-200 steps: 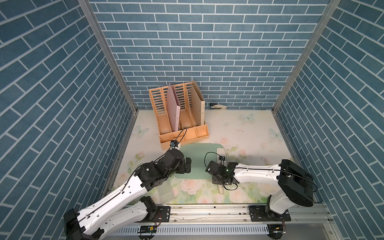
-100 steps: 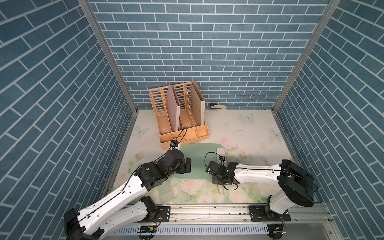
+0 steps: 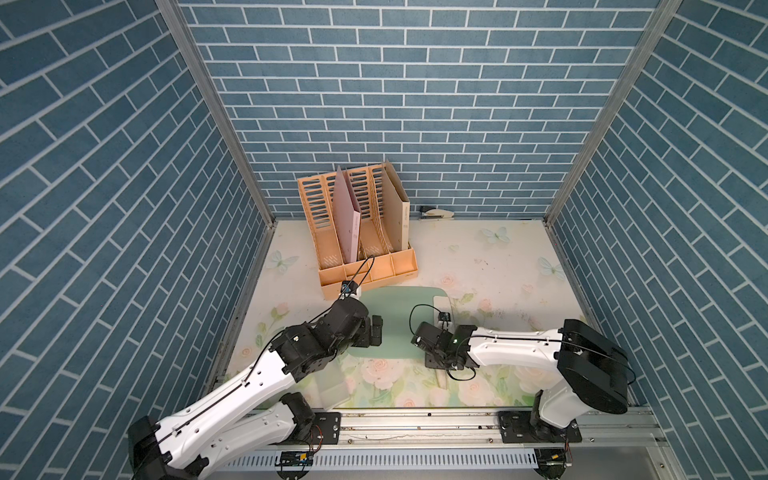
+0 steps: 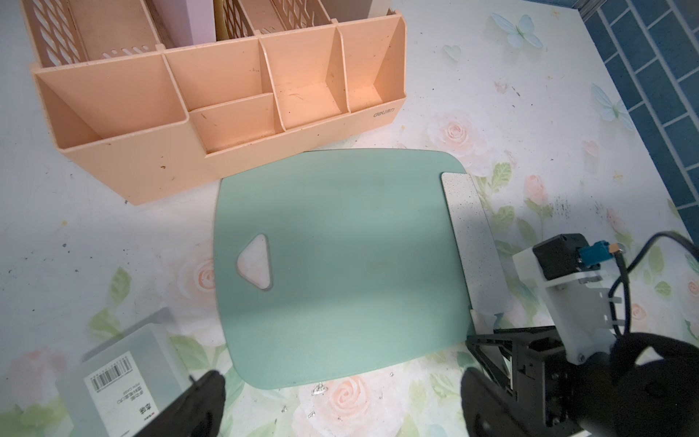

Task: Align the knife with the edge of the cutting board
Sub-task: Place the knife at the edge of the cutting board, then reset both arms

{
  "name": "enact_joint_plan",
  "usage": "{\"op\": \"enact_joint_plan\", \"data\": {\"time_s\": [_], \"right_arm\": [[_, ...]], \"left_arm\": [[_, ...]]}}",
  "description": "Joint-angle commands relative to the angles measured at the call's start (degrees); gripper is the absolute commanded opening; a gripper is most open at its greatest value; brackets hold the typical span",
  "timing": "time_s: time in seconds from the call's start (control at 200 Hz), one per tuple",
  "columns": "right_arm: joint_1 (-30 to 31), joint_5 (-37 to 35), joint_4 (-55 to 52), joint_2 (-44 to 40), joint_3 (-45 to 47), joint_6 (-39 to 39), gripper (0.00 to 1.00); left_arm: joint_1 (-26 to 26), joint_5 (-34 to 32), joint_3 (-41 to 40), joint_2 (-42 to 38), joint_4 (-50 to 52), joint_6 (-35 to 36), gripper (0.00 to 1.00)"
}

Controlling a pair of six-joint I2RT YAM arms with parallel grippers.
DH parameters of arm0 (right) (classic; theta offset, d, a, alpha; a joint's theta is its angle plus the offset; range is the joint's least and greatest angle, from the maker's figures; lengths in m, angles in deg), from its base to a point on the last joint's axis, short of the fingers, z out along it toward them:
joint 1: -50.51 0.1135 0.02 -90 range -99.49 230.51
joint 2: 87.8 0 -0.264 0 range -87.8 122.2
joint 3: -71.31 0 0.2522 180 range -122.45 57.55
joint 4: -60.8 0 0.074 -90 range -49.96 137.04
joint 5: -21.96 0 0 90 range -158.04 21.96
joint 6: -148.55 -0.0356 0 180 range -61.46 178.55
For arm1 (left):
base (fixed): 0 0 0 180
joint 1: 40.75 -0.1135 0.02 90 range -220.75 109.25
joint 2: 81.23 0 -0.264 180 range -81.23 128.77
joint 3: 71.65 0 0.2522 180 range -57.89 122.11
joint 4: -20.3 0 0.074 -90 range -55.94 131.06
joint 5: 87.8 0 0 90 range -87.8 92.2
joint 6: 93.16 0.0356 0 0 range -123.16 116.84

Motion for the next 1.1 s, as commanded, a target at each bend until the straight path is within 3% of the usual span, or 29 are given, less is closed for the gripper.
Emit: {"op": "enact_joint_plan", "data": {"time_s": [0.0,0.285,0.54,0.71,0.84,0.925,0.995,1.095], "right_arm": [[-0.4,-0.3,-1.5,0.0,1.4,0.2,0.39],[-0.4,0.5,0.4,-0.9,2.3,0.4,0.58],[-0.3,1.0,-0.8,-3.1,1.3,0.8,0.63],[0.0,-1.6,-6.1,-11.3,-2.2,3.0,0.67],[-3.6,-7.7,-10.7,-17.7,-9.7,12.3,0.76],[-7.4,-12.8,-10.5,-22.1,-15.8,22.5,0.84],[-8.1,-19.5,-4.8,-27.4,-18.5,32.7,0.98],[-9.8,-26.1,8.8,-36.3,-17.3,45.2,1.00]], "left_arm": [[-0.4,-0.5,-0.8,0.1,-0.2,0.5,1.00],[-0.4,-0.3,-0.8,0.2,-0.2,0.4,1.00],[-0.4,-0.4,-0.9,0.4,-0.2,0.4,1.00],[-0.4,-0.6,-0.8,0.7,-0.2,0.5,1.00],[-0.4,-1.7,-0.6,0.6,0.2,0.0,1.00],[-0.4,-2.7,-0.5,-0.3,0.5,-0.6,1.00],[-0.4,-4.9,-0.5,-1.7,1.0,-1.5,1.00],[-0.4,-8.7,-0.3,-4.2,1.9,-3.3,1.00]]}}
